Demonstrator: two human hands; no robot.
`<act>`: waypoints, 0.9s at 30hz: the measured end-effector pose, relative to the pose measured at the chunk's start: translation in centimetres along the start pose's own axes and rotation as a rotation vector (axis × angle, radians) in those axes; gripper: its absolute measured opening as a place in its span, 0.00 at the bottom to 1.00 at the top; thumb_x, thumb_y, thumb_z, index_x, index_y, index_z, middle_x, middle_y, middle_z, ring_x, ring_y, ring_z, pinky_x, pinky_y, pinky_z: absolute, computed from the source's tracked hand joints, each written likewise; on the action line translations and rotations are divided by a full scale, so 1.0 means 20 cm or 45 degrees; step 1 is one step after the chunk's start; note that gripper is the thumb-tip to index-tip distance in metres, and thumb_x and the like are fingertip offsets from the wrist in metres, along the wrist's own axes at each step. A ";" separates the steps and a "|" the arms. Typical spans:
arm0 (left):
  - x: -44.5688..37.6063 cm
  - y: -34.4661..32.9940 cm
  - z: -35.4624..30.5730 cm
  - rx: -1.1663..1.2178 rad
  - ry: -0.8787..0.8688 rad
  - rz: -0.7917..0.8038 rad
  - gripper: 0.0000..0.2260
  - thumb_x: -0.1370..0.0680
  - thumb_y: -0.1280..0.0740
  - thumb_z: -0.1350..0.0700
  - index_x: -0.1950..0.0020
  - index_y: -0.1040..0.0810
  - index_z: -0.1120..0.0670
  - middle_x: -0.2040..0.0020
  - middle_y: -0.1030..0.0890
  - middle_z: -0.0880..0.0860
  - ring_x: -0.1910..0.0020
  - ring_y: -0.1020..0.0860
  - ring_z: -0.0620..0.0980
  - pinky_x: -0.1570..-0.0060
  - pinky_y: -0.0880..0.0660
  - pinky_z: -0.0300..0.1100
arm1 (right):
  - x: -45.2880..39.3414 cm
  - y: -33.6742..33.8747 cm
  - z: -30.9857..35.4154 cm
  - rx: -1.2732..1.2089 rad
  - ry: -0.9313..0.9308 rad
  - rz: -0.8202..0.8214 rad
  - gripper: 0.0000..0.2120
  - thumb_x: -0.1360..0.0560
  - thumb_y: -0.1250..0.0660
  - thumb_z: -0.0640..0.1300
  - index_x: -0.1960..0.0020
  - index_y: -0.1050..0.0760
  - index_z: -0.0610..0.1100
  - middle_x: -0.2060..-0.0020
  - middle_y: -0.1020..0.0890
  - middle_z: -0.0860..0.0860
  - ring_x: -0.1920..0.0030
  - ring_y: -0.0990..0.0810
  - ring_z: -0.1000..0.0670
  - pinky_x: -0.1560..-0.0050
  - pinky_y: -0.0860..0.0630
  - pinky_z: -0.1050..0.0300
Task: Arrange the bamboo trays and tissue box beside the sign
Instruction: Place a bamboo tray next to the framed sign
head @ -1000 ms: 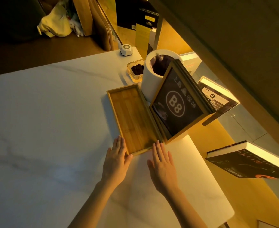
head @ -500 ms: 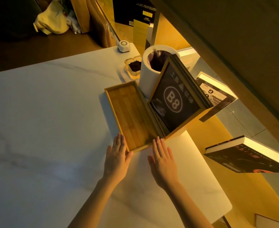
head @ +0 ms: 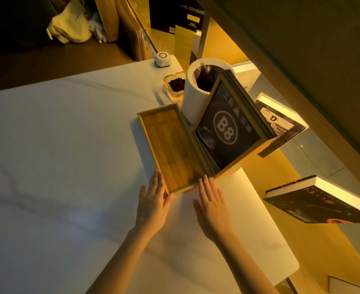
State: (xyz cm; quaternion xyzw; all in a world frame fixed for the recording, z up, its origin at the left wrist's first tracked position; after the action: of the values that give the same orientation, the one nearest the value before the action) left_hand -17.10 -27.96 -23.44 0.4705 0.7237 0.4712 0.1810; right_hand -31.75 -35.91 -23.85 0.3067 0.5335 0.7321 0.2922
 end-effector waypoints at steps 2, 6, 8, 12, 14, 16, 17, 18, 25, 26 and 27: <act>0.00 0.00 0.00 0.001 0.002 0.027 0.30 0.24 0.41 0.49 0.28 0.49 0.58 0.26 0.42 0.61 0.28 0.39 0.60 0.32 0.41 0.58 | 0.00 0.00 0.01 -0.004 0.001 -0.004 0.27 0.23 0.49 0.52 0.27 0.46 0.44 0.27 0.41 0.45 0.28 0.50 0.45 0.31 0.49 0.47; -0.01 0.03 0.00 0.005 -0.005 0.121 0.31 0.24 0.43 0.47 0.27 0.53 0.57 0.25 0.47 0.59 0.27 0.42 0.58 0.30 0.43 0.55 | 0.00 0.03 0.03 -0.019 -0.010 -0.018 0.25 0.23 0.47 0.51 0.28 0.42 0.42 0.28 0.37 0.44 0.28 0.44 0.43 0.31 0.45 0.45; -0.01 0.07 0.01 -0.009 -0.029 0.171 0.30 0.24 0.43 0.46 0.27 0.53 0.56 0.24 0.47 0.58 0.28 0.41 0.58 0.30 0.41 0.53 | -0.03 0.07 0.05 0.006 -0.035 -0.056 0.22 0.22 0.43 0.49 0.31 0.35 0.41 0.32 0.30 0.43 0.30 0.35 0.41 0.32 0.37 0.45; 0.01 0.21 -0.01 0.161 -0.067 0.224 0.22 0.22 0.43 0.49 0.30 0.39 0.55 0.31 0.31 0.57 0.36 0.29 0.57 0.39 0.30 0.47 | -0.10 0.21 0.12 0.035 0.009 -0.007 0.16 0.22 0.42 0.48 0.42 0.24 0.40 0.44 0.19 0.44 0.42 0.22 0.42 0.41 0.26 0.49; 0.05 0.29 0.00 0.217 -0.051 0.205 0.16 0.22 0.43 0.50 0.37 0.30 0.56 0.40 0.22 0.58 0.42 0.24 0.57 0.45 0.27 0.47 | -0.11 0.27 0.18 0.042 0.036 0.042 0.15 0.22 0.43 0.48 0.47 0.23 0.40 0.52 0.17 0.45 0.50 0.19 0.45 0.48 0.22 0.52; 0.10 0.36 0.03 0.208 0.000 0.190 0.16 0.22 0.43 0.51 0.38 0.28 0.57 0.41 0.21 0.59 0.42 0.24 0.57 0.44 0.27 0.48 | -0.12 0.30 0.26 0.101 0.092 0.154 0.13 0.21 0.44 0.47 0.46 0.24 0.40 0.57 0.20 0.46 0.55 0.19 0.46 0.52 0.21 0.53; 0.13 0.40 0.04 0.194 0.006 0.179 0.16 0.22 0.42 0.51 0.38 0.28 0.57 0.41 0.21 0.59 0.42 0.24 0.56 0.44 0.28 0.47 | -0.12 0.31 0.31 0.116 0.114 0.203 0.13 0.21 0.44 0.46 0.46 0.25 0.41 0.58 0.21 0.47 0.56 0.20 0.47 0.53 0.21 0.53; 0.16 0.45 0.07 0.183 -0.002 0.160 0.16 0.22 0.42 0.51 0.39 0.27 0.57 0.42 0.21 0.59 0.43 0.23 0.55 0.45 0.27 0.45 | -0.12 0.33 0.37 0.092 0.115 0.230 0.13 0.21 0.44 0.46 0.46 0.26 0.41 0.58 0.22 0.46 0.56 0.20 0.46 0.55 0.21 0.53; 0.43 0.82 0.32 0.125 0.011 -0.070 0.15 0.22 0.42 0.49 0.44 0.25 0.57 0.47 0.18 0.57 0.49 0.21 0.53 0.46 0.25 0.43 | -0.03 0.42 0.90 0.153 0.398 0.150 0.13 0.21 0.43 0.47 0.45 0.26 0.39 0.55 0.20 0.47 0.59 0.21 0.51 0.58 0.22 0.59; 0.47 0.87 0.37 0.096 0.024 -0.112 0.15 0.22 0.43 0.49 0.44 0.25 0.58 0.48 0.18 0.57 0.50 0.21 0.52 0.46 0.25 0.43 | -0.02 0.42 0.97 0.125 0.417 0.117 0.14 0.21 0.44 0.47 0.46 0.26 0.39 0.55 0.20 0.47 0.60 0.21 0.51 0.59 0.23 0.60; 0.52 0.93 0.42 0.061 0.035 -0.153 0.15 0.22 0.43 0.50 0.45 0.25 0.58 0.49 0.19 0.57 0.50 0.21 0.52 0.47 0.25 0.42 | -0.02 0.42 1.06 0.110 0.446 0.079 0.14 0.21 0.45 0.47 0.47 0.25 0.40 0.56 0.19 0.47 0.60 0.21 0.51 0.59 0.23 0.59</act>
State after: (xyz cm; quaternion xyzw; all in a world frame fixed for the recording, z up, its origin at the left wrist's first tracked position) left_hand -6.71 -12.74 -9.91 0.4241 0.7641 0.4484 0.1877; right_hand -16.28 -25.66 -10.67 0.2030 0.5975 0.7594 0.1584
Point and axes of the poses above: each hand's wrist, its own x-axis away from the middle knuckle, its own y-axis out of the back of the hand, z = x × y, the point moved 2 cm from there along -x, towards the middle knuckle
